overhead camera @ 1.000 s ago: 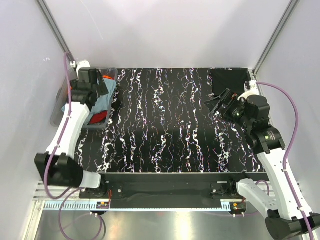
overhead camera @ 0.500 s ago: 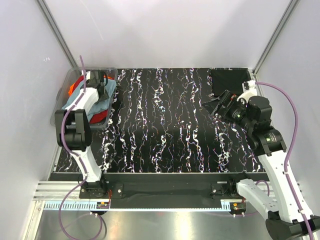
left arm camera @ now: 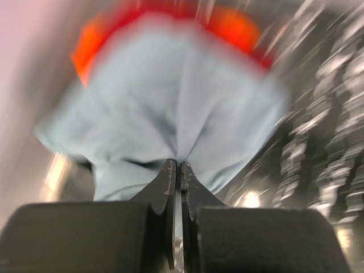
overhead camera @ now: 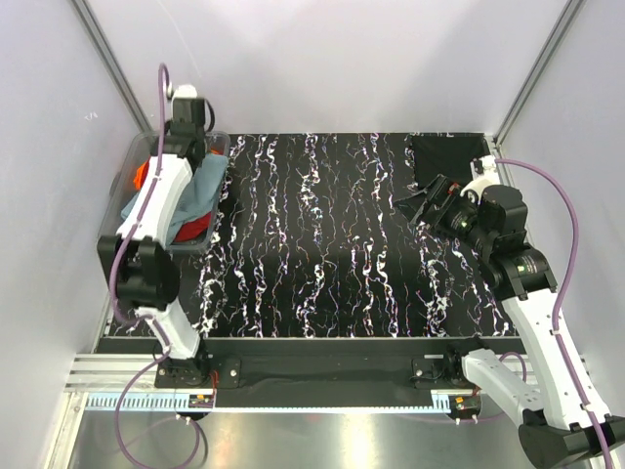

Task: Fold and stack the t-shirts
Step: Grab the tshirt from the pile, then move the tshirt to the center of the board

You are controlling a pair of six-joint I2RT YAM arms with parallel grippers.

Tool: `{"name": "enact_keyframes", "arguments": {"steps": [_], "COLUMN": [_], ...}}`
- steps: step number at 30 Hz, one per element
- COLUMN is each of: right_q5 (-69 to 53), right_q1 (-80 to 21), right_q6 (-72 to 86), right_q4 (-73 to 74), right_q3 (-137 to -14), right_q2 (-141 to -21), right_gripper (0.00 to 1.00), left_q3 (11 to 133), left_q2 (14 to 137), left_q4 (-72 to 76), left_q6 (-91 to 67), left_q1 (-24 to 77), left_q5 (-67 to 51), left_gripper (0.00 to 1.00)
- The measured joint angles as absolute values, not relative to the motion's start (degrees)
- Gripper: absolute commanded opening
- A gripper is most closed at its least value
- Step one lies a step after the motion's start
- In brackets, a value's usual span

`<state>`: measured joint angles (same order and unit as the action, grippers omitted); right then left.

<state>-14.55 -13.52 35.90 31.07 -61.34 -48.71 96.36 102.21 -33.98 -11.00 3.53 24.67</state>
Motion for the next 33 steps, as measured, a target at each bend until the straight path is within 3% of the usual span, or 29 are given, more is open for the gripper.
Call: {"name": "enact_keyframes", "arguments": {"steps": [5, 12, 16, 19, 22, 24, 25, 26, 29, 33], "right_q5": [-14.2, -13.5, -12.9, -12.6, -12.1, -11.2, -10.9, -10.5, -9.5, -8.2], "right_q1": [-13.5, -13.5, -13.5, -13.5, -13.5, -13.5, -13.5, -13.5, -13.5, -13.5], "right_q6": [35.9, 36.0, 36.8, 37.9, 38.9, 39.4, 39.6, 39.7, 40.5, 42.9], "right_q4": [31.1, 31.1, 31.1, 31.2, 31.2, 31.3, 31.4, 31.4, 31.4, 31.3], "right_q3": [-61.3, -61.4, -61.4, -61.3, -60.0, -58.7, -58.2, -57.7, -55.9, -53.0], "right_q2": [-48.6, -47.6, -47.5, -46.3, -43.8, -42.3, -41.8, -41.6, -41.5, -44.7], "right_gripper": [0.98, 1.0, 1.0, 1.0, 1.0, 1.0, 1.0, 1.0, 0.99, 0.93], "left_q3": [110.5, 129.1, 127.0, 114.3, 97.1, 80.3, 78.2, 71.4, 64.1, 63.5], "left_q2": [94.9, 84.7, 76.7, 68.1, 62.1, 61.3, 61.5, 63.7, 75.4, 83.5], "left_q4": [-34.0, -30.8, -26.0, -21.8, -17.0, -13.3, -13.3, -13.2, -19.1, -27.9], "left_q6": [-5.0, -3.9, -9.7, -14.7, -19.8, -24.5, -24.7, -26.4, -28.0, -27.1], "left_q1": [12.1, 24.9, 25.4, 25.1, 25.1, 25.1, 25.1, 25.1, 25.5, 28.3], "left_q5": [29.2, 25.5, 19.1, 13.2, 6.5, 0.7, 0.1, -2.9, -7.6, -8.1], "left_gripper": [0.0, 0.0, 0.0, 0.0, 0.14, 0.43, 0.43, 0.56, 0.58, 0.68]}}
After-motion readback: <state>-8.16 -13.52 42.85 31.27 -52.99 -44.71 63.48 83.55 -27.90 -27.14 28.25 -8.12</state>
